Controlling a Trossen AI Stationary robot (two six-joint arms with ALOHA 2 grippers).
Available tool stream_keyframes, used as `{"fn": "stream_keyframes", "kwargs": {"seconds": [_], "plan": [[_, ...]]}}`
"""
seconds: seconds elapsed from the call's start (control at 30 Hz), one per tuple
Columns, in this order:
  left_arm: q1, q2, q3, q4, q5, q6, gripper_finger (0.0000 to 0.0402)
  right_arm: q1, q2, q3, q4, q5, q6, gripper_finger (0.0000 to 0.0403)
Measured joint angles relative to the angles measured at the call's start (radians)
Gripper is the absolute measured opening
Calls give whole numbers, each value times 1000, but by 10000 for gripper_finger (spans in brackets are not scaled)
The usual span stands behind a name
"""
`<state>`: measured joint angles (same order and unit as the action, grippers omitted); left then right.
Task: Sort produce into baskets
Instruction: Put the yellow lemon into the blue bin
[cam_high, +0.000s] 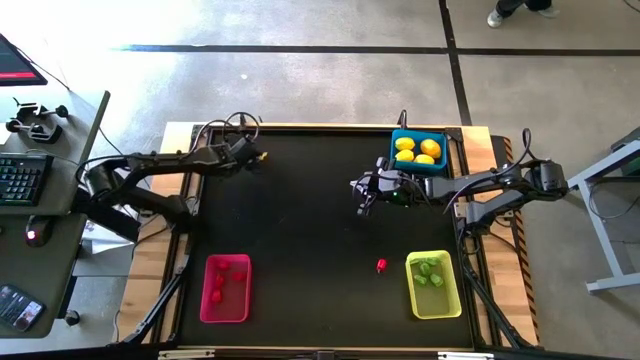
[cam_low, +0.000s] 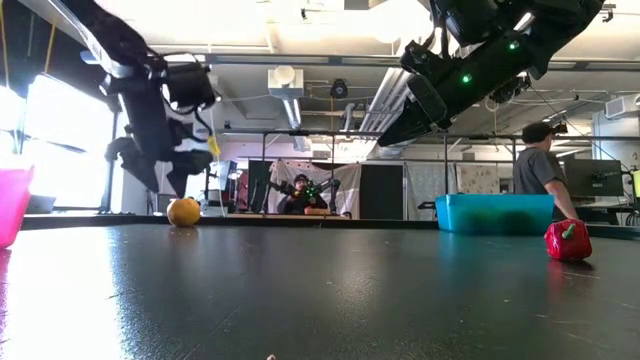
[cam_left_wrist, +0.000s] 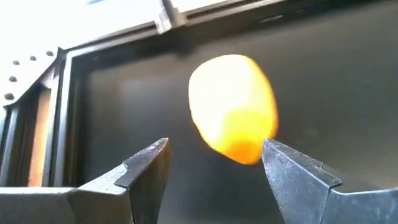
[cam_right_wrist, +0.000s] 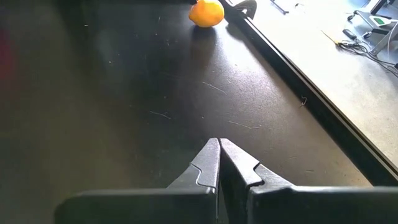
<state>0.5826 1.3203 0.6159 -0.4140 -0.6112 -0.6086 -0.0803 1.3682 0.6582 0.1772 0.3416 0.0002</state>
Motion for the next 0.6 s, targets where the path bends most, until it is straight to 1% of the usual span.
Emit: {"fn": "stream_keyframes", "kwargs": {"seconds": [0.07, 0.17, 0.33, 0.6], "plan": [[38, 21, 0, 9, 28, 0, 242, 0, 0, 0, 0, 0, -1, 0], [73, 53, 0, 84, 95, 45, 242, 0, 0, 0, 0, 0, -5, 0], [121, 105, 0, 187, 152, 61, 242, 0, 0, 0, 0, 0, -8, 0], [180, 166, 0, 234, 163, 55, 242, 0, 0, 0, 0, 0, -8, 0]]}}
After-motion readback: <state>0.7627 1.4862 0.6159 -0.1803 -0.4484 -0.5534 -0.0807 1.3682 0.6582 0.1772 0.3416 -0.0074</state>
